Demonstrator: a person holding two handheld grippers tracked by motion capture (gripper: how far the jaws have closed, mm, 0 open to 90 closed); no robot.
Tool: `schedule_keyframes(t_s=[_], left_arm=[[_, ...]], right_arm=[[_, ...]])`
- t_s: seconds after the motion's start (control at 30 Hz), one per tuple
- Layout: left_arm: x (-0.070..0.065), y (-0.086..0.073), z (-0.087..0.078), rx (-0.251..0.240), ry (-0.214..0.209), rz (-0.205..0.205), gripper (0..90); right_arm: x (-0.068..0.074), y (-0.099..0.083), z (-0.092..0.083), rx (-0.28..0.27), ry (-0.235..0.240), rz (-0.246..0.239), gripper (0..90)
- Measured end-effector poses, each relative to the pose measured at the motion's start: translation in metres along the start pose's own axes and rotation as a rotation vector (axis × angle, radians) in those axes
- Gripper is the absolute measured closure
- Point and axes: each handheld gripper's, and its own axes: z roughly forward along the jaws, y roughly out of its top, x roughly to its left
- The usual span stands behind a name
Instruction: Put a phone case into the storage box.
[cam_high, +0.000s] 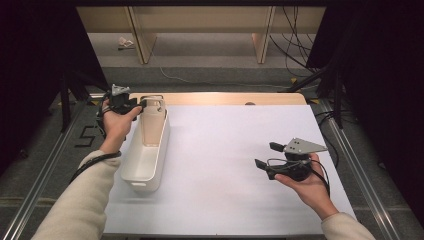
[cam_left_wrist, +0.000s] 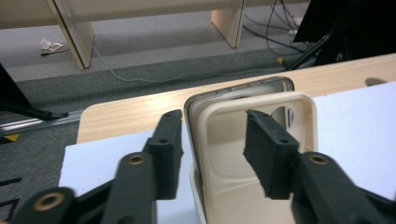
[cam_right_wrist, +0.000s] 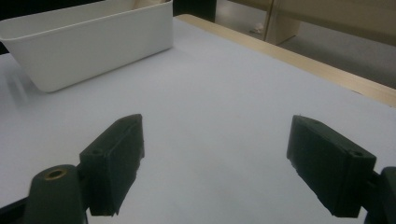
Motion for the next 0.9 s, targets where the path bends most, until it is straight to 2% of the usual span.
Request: schedule_keyframes(t_s=[0.07,0.13,0.47,0.6,0.77,0.9], left_arm=[[0.0,0.0,-0.001,0.004,0.012,0.013,52.6],[0.001,-0.001,-0.003,0.004,0.01,0.007,50.6],[-0.002,-0.004,-0.015,0.008,-0.023,-0.002,39.5],[-0.005,-0.005,-0.022,0.002,-0.045,-0.009,33.5],[-0.009,-0.009,-0.03,-0.001,-0.096,-0.009,28.1],[-0.013,-0.011,-0.036,-0.006,-0.105,-0.007,24.0]], right_arm=[[0.0,0.0,0.0,-0.001,0.0,0.0,19.9],[0.0,0.0,0.0,0.0,-0.001,0.0,19.9],[0.0,0.0,0.0,0.001,-0.004,0.001,19.8],[0.0,0.0,0.0,0.0,-0.003,0.001,19.8],[0.0,0.0,0.0,0.001,-0.004,0.002,19.8],[0.0,0.0,0.0,0.002,-0.004,0.002,19.8]])
